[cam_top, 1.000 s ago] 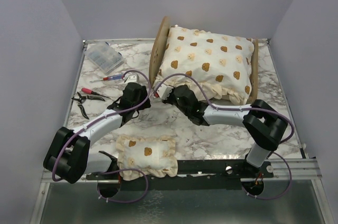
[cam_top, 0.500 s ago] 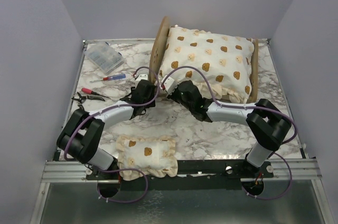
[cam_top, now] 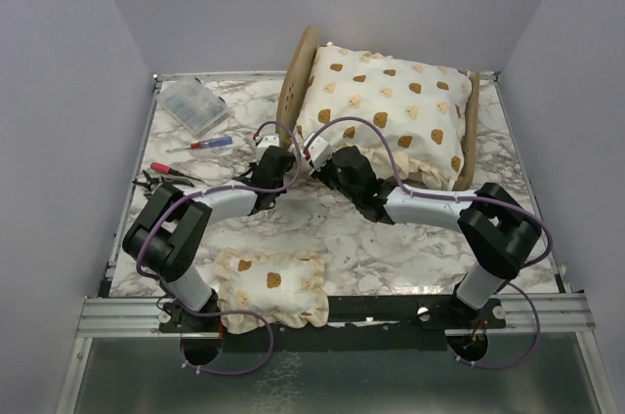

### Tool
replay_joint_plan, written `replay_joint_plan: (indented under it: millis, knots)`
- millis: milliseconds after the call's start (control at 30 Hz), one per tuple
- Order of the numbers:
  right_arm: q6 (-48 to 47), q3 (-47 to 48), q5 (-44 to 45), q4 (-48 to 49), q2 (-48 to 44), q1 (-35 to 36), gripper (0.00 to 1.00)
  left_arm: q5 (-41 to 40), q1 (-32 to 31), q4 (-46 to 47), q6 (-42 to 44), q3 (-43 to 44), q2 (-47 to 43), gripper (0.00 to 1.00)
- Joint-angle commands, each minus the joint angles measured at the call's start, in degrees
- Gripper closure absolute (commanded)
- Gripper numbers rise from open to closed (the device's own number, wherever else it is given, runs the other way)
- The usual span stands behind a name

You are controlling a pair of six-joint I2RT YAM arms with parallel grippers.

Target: Set up the pet bed

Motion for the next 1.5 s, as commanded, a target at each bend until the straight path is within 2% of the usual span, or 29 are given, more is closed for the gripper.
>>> replay_joint_plan:
  millis: [0, 233, 400, 567, 633, 833, 933, 1000, 1133, 1233, 1467]
  knots:
    - [-0.6, -0.3, -3.9, -2.7, -2.4, 1.5, 0.99, 4.3, -0.8, -3.6, 0.8, -2.7, -4.7, 1.00]
    - [0.4, -1.2, -4.0, -2.9, -3.7, 1.5, 0.98, 14.6, -0.7, -9.8, -2.5, -4.3, -15.1, 1.00]
    - [2.0, -2.0, -7.1, -3.7, -5.9, 1.5, 0.83, 18.9, -0.6, -10.8, -4.6, -4.9, -18.8, 1.00]
    - [4.8, -3.4, -8.1, -3.9, -7.5, 1.5, 0.81, 10.3, -0.1, -15.4, -0.7, -2.1, -18.1, 1.00]
    - [4.9, -3.9, -7.1, -3.6, -7.0, 1.5, 0.86, 5.9, -0.1, -16.8, 1.7, 0.2, -16.9, 1.00]
    - [4.8, -3.8, -7.6, -3.3, -6.5, 1.5, 0.87, -3.1, -0.1, -17.0, 10.0, 6.7, -11.3, 1.00]
    - [5.6, -3.9, -10.3, -3.3, -6.5, 1.5, 0.83, -6.3, -0.1, -15.8, 14.0, 8.3, -9.1, 1.00]
    - [6.9, -4.3, -12.8, -1.7, -6.2, 1.6, 0.78, -7.7, -0.1, -13.5, 17.0, 8.2, -7.9, 1.00]
    - [9.8, -4.9, -17.6, 1.6, -4.3, 1.7, 0.66, -10.0, -0.1, -7.5, 21.8, 7.0, -5.2, 0.94]
    - [11.6, -5.5, -18.8, 3.8, -2.9, 1.8, 0.65, -12.4, -0.1, -2.9, 26.6, 6.5, -4.1, 0.93]
    - [12.6, -7.6, -18.4, 4.5, -3.3, 1.9, 0.65, -15.5, -0.1, 10.6, 42.2, 1.1, -8.5, 0.92]
